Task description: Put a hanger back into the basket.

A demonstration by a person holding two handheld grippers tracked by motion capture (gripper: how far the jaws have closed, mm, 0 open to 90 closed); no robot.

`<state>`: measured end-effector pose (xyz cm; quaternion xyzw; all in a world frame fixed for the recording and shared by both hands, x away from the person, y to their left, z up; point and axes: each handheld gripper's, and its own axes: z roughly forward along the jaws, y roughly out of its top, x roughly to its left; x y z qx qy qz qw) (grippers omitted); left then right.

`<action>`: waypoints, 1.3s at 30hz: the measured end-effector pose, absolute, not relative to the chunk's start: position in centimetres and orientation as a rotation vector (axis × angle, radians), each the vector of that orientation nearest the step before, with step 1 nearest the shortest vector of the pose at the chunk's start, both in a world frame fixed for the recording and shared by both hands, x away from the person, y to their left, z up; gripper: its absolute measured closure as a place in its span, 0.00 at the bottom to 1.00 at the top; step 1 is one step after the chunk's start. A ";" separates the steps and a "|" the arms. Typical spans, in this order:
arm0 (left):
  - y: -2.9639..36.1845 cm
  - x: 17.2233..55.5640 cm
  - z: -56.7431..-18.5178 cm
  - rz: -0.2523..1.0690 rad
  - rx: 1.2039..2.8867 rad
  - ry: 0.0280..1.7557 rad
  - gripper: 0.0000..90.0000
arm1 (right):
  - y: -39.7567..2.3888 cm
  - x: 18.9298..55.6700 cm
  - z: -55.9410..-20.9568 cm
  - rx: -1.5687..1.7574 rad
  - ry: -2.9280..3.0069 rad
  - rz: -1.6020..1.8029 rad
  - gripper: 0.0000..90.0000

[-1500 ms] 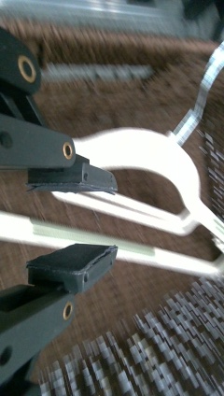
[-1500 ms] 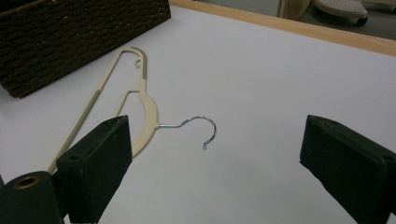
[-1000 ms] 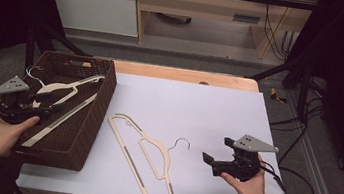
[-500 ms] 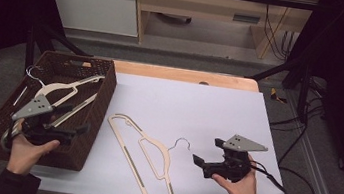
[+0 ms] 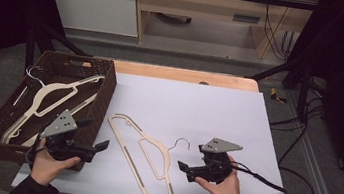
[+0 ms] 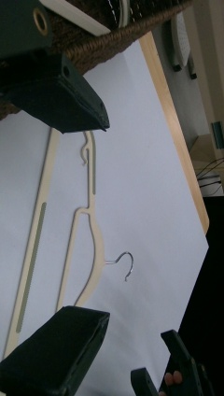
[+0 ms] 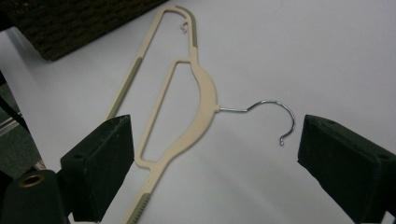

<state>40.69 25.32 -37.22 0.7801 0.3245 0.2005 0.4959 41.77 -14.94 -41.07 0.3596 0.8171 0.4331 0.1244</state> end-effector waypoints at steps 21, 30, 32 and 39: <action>25.1 40.5 -37.8 0.506 1.906 0.788 0.09 | -11.8 41.1 -45.8 1.042 2.597 1.086 0.33; 25.3 40.5 -37.7 0.512 1.906 0.789 0.09 | -10.4 40.2 -46.4 1.009 2.644 1.021 0.39; 25.4 40.5 -37.7 0.514 1.905 0.789 0.09 | -10.4 40.2 -46.6 1.001 2.654 1.016 0.41; 25.4 40.6 -37.8 0.514 1.908 0.797 0.09 | -9.1 39.5 -46.9 0.952 2.659 0.898 0.48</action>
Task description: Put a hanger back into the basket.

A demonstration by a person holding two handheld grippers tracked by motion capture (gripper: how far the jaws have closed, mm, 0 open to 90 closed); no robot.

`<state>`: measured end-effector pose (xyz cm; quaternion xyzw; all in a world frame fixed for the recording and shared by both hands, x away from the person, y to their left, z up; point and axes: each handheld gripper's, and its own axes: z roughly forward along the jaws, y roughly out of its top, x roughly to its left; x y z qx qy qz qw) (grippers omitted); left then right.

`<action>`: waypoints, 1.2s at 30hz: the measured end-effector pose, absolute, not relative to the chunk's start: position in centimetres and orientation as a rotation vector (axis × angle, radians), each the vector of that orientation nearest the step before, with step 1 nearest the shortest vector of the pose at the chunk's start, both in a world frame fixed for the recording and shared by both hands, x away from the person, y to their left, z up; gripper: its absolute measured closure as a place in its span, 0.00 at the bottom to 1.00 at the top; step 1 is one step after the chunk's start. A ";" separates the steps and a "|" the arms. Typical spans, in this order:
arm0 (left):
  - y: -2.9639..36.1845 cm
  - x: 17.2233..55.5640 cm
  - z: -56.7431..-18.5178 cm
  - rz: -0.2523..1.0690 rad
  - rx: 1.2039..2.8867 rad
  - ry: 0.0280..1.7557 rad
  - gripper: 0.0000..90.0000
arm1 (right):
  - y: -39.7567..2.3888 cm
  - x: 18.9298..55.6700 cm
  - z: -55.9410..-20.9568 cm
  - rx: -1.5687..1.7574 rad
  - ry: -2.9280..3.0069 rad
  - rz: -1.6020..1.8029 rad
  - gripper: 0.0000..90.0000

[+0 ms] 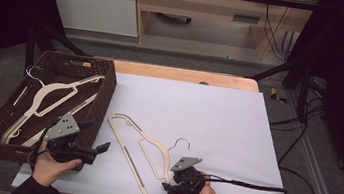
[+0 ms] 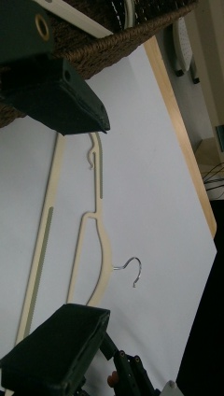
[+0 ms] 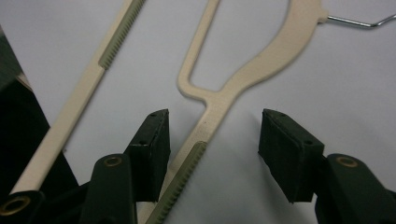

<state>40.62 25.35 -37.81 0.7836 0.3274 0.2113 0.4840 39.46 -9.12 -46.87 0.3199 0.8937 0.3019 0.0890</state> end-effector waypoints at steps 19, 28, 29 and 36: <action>25.2 40.6 -38.0 0.508 1.925 0.797 0.10 | -10.0 40.4 -46.1 1.060 2.645 0.767 0.87; 24.8 40.6 -38.2 0.498 1.940 0.791 0.10 | -12.5 42.0 -46.0 1.148 2.616 0.754 0.88; 24.8 40.6 -38.2 0.497 1.941 0.791 0.10 | -12.7 42.1 -46.0 1.162 2.614 0.776 0.87; 24.5 40.6 -38.3 0.490 1.951 0.783 0.10 | -14.2 41.9 -45.4 1.160 2.624 0.788 0.74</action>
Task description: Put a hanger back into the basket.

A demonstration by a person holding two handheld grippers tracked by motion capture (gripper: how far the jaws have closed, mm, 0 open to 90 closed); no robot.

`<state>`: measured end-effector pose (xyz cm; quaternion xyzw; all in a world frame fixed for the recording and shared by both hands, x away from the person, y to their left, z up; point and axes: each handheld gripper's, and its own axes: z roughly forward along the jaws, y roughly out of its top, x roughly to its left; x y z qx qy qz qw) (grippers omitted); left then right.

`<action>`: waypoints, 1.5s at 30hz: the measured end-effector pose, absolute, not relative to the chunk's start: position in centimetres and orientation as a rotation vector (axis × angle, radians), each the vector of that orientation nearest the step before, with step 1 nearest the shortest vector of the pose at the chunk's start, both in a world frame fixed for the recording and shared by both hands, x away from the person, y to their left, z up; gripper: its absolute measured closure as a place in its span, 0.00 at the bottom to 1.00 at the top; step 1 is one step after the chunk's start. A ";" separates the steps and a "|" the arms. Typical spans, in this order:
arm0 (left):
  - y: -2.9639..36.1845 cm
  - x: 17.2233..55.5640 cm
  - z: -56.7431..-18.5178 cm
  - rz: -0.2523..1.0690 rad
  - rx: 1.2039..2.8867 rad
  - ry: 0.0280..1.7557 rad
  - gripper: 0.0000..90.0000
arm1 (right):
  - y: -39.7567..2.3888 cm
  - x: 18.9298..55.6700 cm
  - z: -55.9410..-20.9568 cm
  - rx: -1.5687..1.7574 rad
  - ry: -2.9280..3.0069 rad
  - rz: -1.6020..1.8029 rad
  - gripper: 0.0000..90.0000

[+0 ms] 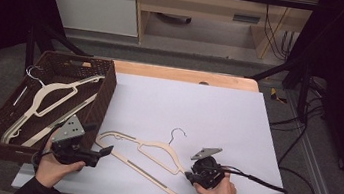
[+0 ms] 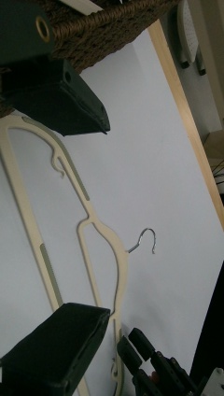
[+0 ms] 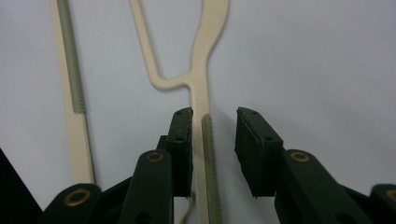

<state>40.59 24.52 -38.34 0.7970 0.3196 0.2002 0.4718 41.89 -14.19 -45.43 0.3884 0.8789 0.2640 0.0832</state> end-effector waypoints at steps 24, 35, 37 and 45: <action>20.4 41.5 -39.2 0.430 2.080 0.695 0.10 | -13.8 41.6 -45.7 1.053 2.668 0.748 0.89; 15.6 45.0 -40.7 0.342 2.222 0.662 0.09 | -14.7 41.4 -43.5 1.056 2.637 0.815 0.89; 14.8 45.9 -41.2 0.331 2.252 0.661 0.10 | -14.9 41.4 -43.3 1.049 2.631 0.830 0.89; 12.7 49.8 -43.6 0.260 2.344 0.671 0.21 | -14.4 41.3 -42.6 1.032 2.623 0.825 0.89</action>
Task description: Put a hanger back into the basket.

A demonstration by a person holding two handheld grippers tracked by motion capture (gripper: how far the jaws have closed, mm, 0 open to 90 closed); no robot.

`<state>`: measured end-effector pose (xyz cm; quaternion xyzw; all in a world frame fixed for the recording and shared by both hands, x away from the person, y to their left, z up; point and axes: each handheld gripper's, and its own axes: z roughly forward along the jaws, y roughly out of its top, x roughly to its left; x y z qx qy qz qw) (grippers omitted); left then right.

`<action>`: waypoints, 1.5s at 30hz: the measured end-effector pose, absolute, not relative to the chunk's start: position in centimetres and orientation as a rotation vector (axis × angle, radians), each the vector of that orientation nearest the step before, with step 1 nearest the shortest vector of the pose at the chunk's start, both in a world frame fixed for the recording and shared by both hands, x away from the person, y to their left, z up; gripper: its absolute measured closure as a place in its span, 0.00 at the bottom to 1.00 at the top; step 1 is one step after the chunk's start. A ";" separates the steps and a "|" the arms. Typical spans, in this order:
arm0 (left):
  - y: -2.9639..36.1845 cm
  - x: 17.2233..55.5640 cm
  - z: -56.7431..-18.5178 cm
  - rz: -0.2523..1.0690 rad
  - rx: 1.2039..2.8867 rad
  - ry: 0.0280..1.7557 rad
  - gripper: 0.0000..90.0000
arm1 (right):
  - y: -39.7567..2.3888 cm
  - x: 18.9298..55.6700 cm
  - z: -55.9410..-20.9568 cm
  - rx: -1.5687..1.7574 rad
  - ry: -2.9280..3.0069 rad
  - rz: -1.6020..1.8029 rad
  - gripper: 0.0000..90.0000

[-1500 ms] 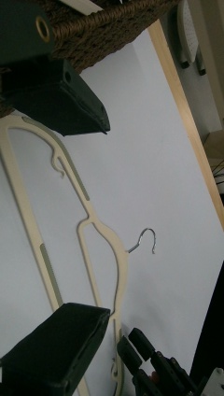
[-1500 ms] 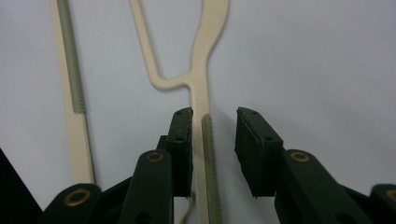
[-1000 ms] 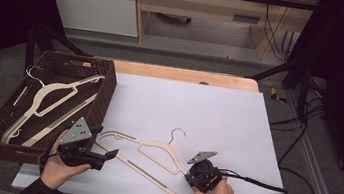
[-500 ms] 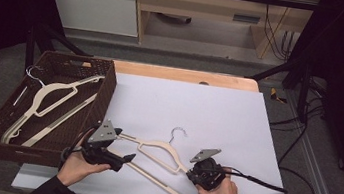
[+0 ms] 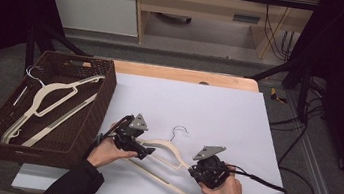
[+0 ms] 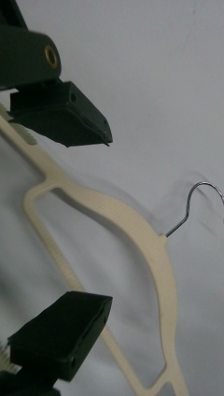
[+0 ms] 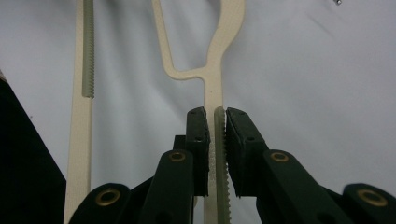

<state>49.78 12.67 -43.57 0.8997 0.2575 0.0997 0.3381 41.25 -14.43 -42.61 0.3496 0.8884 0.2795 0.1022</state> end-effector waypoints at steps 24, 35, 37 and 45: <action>11.8 52.7 -45.8 0.172 2.480 0.632 0.73 | -14.9 41.1 -41.6 0.982 2.593 0.910 0.89; 12.4 50.7 -43.2 0.268 2.506 0.505 0.82 | -15.4 41.3 -41.4 0.998 2.581 0.912 0.88; 12.5 50.1 -42.7 0.286 2.514 0.472 0.83 | -15.6 41.3 -41.3 0.990 2.575 0.918 0.88; 13.4 47.5 -40.6 0.311 2.504 0.411 0.87 | -16.0 41.3 -40.9 1.003 2.563 0.935 0.82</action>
